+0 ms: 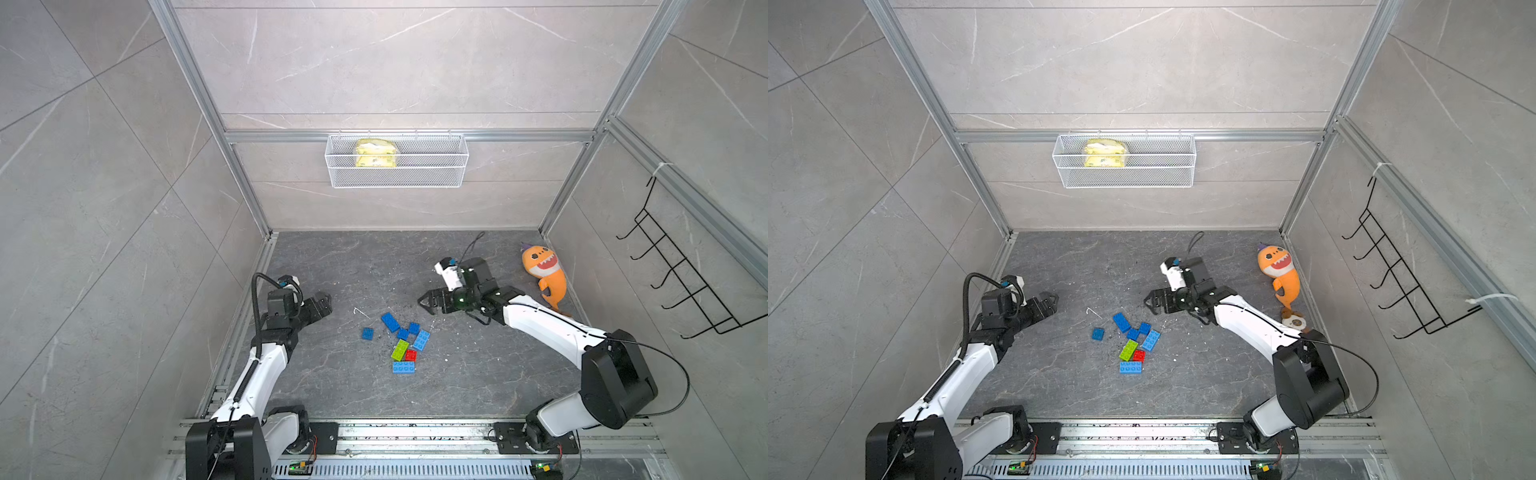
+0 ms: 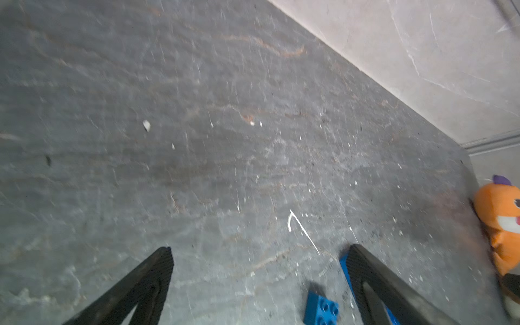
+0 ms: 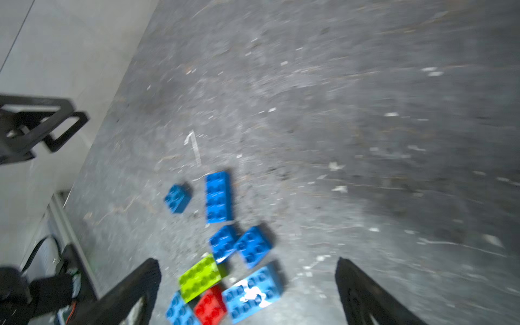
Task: Assemble a heart with lego
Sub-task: Pick up the lego brick from the center of the board.
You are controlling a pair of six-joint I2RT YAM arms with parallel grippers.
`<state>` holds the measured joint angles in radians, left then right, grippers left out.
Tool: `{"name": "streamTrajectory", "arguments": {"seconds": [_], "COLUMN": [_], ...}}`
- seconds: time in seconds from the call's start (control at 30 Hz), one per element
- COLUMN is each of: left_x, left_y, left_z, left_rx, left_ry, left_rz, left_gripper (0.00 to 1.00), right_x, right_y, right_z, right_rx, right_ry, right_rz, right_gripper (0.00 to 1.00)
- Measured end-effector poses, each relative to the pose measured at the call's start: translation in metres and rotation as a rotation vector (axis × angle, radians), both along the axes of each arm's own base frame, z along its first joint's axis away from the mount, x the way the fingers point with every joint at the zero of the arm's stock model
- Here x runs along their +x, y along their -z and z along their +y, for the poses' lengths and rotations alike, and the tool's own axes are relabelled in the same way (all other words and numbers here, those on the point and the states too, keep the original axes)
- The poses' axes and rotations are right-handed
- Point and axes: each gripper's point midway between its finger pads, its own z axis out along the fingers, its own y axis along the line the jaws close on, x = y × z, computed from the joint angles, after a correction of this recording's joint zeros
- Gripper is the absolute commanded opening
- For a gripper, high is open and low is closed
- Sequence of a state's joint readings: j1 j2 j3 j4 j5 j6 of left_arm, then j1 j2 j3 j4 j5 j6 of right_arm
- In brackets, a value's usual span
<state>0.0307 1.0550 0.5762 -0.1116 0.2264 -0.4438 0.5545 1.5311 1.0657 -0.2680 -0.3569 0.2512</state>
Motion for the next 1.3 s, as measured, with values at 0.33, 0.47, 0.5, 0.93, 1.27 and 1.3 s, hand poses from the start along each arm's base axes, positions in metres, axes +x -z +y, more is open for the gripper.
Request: {"name": "streamTrajectory", "arguments": {"seconds": [0.33,0.47,0.5,0.93,1.27,1.3], "left_x": [-0.032,-0.036,-0.037,-0.044,-0.048,-0.048], "left_y": [0.023,0.033,0.035,0.049,0.052,0.052], "left_z": [-0.041,-0.042,-0.042,-0.041,-0.041,-0.041], "left_rx": [-0.061,-0.068,-0.070,-0.068,-0.065,-0.065], "left_ry": [0.095,0.090,0.088,0.084,0.085,0.085], "left_rz": [0.160,0.203,0.208,0.271,0.290,0.290], "left_gripper": [1.00,1.00,1.00,1.00,1.00,1.00], "right_x": [-0.044,-0.037,-0.034,-0.006,0.002,0.002], "right_y": [0.044,0.065,0.067,0.093,0.109,0.110], "right_z": [0.089,0.102,0.104,0.114,0.114,0.114], "right_rx": [-0.305,-0.398,-0.412,-0.539,-0.593,-0.595], "right_ry": [-0.233,-0.251,-0.248,-0.232,-0.233,-0.233], "right_rz": [0.029,0.041,0.040,0.040,0.044,0.045], "right_gripper": [0.90,0.80,0.78,0.65,0.59,0.58]}}
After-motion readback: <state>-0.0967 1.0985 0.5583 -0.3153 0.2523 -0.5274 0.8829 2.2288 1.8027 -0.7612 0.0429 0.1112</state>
